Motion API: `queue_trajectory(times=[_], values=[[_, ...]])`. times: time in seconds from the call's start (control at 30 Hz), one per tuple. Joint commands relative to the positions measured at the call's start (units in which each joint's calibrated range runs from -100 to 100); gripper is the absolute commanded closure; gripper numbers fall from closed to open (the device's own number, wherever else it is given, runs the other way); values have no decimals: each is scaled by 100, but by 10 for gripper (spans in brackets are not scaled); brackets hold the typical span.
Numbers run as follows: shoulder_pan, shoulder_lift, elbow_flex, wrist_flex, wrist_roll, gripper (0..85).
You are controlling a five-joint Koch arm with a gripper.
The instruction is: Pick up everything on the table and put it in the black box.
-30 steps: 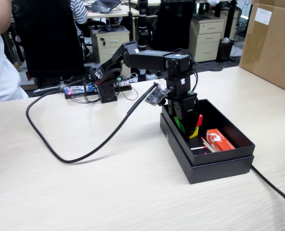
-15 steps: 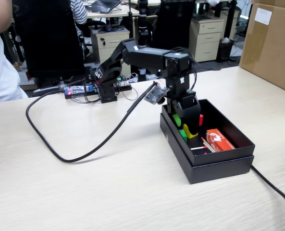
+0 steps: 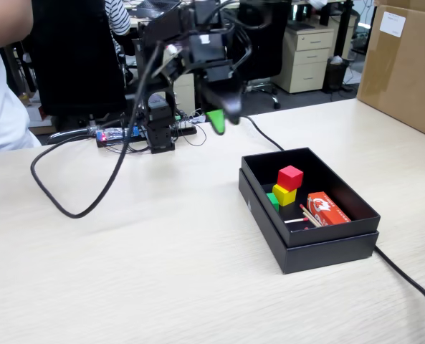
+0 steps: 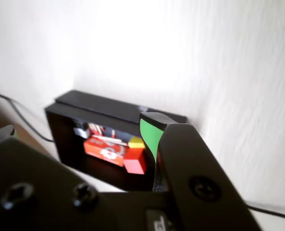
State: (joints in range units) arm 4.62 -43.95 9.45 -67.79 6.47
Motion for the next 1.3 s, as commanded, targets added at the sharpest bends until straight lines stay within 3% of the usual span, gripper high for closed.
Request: queue_trajectory(times=[0.0, 0.4, 0.6, 0.87, 1.27], values=[[-239, -1440, -564, 744, -103, 359], [-523, -5467, -5632, 2930, -469, 358], [-591, -5605, -6656, 3379, -508, 335], [-640, -5605, -8579, 5289, -830, 337], [-625, -5605, -10256, 6973, -1079, 356]])
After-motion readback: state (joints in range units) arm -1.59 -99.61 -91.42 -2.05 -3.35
